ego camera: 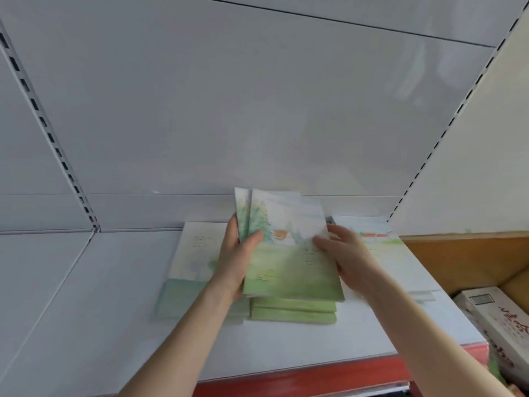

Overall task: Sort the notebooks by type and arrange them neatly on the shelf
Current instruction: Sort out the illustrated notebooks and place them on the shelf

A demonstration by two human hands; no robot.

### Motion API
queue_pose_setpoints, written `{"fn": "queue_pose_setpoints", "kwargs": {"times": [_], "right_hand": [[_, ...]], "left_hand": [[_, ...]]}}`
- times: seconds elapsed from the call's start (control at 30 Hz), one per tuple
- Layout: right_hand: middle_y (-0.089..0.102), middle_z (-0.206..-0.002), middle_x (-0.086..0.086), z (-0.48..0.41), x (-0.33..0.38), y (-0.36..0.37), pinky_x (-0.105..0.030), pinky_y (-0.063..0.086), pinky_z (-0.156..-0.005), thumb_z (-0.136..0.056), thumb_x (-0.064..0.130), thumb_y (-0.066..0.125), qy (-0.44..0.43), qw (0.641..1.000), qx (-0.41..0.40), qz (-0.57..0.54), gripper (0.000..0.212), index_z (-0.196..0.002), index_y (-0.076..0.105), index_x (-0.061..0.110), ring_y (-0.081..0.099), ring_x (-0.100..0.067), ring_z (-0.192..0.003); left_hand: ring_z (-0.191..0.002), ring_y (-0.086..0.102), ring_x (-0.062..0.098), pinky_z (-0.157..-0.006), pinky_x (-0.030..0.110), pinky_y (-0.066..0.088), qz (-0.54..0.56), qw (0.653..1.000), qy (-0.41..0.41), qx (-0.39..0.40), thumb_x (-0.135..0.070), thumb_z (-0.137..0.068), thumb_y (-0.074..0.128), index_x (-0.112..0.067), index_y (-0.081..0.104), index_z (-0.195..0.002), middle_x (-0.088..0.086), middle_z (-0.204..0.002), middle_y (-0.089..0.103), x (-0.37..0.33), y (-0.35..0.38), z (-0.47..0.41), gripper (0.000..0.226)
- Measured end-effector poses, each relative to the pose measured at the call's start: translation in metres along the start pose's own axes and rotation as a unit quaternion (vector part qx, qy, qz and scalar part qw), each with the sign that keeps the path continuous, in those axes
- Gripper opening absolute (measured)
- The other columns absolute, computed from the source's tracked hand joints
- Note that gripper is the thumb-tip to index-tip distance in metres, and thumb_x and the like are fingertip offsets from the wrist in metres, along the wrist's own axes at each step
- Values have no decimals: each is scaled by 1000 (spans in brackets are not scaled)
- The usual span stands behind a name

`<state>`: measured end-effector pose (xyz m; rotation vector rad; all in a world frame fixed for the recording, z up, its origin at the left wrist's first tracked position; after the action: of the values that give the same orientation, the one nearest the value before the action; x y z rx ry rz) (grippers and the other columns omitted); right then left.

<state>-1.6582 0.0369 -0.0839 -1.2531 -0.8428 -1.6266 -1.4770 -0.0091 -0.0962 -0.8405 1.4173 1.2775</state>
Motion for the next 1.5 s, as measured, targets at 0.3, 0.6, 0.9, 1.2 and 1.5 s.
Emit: {"fn": "queue_pose_setpoints", "kwargs": {"times": [0.3,0.6,0.9,1.2,1.5], "right_hand": [[66,-95,-11,-12,-37,-31,-36,53,-66,-87,-1,50,10,986,-98,136,31,-114,55,12,63,-29,-78],[61,-87,-15,-22,-48,-33,-34,47,-63,-86,3,50,42,986,-70,143,13,-95,59,0,54,-23,-71],[55,-78,-11,-35,-35,-31,-30,41,-57,-86,2,43,26,979,-64,194,22,-97,61,-2,48,-21,-65],[50,-100,-9,-42,-38,-33,-28,38,-73,-91,6,40,1,946,-42,322,28,-118,47,6,48,-24,-91],[49,-134,-13,-48,-12,-23,-33,36,-99,-95,14,44,-73,884,-26,462,41,-134,42,2,45,-27,-123]], "left_hand": [[-143,13,21,-114,28,14,-415,909,-37,22,-23,-98,42,-5,1,-148,8,-156,8,46,35,-12,68],[-140,21,26,-112,32,22,-511,859,-32,20,-19,-97,38,-4,20,-145,13,-154,17,56,36,-19,53],[-119,47,28,-93,30,38,-462,885,-28,-48,-10,-95,43,-2,41,-131,14,-133,48,51,48,-13,36],[-126,43,25,-94,27,33,-517,855,-16,-37,-13,-99,34,-6,35,-138,10,-141,42,54,57,-17,40],[-133,38,25,-106,30,31,-582,798,155,16,-15,-96,45,-2,49,-130,14,-139,46,34,28,2,37]]}}
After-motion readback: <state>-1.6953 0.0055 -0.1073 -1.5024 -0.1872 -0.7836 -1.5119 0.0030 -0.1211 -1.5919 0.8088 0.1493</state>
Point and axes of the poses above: each hand's wrist, its own z-axis away from the middle knuckle, its own y-axis out of the palm, x = y × z, the point moved 1 cm from there along -z, towards the middle knuckle
